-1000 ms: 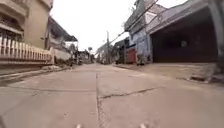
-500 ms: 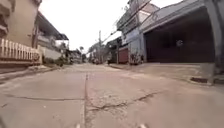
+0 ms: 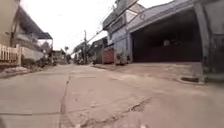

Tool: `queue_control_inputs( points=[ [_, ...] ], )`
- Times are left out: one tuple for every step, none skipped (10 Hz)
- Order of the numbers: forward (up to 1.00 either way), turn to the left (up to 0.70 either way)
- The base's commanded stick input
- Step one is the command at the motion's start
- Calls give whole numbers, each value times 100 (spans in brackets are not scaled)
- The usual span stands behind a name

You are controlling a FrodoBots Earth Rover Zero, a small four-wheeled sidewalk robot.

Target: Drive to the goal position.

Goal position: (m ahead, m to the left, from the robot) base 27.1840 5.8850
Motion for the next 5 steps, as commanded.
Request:
queue_control_inputs(
  points=[
    [85,0],
    [85,0],
    [85,0],
    [85,0],
    [85,0]
  ],
)
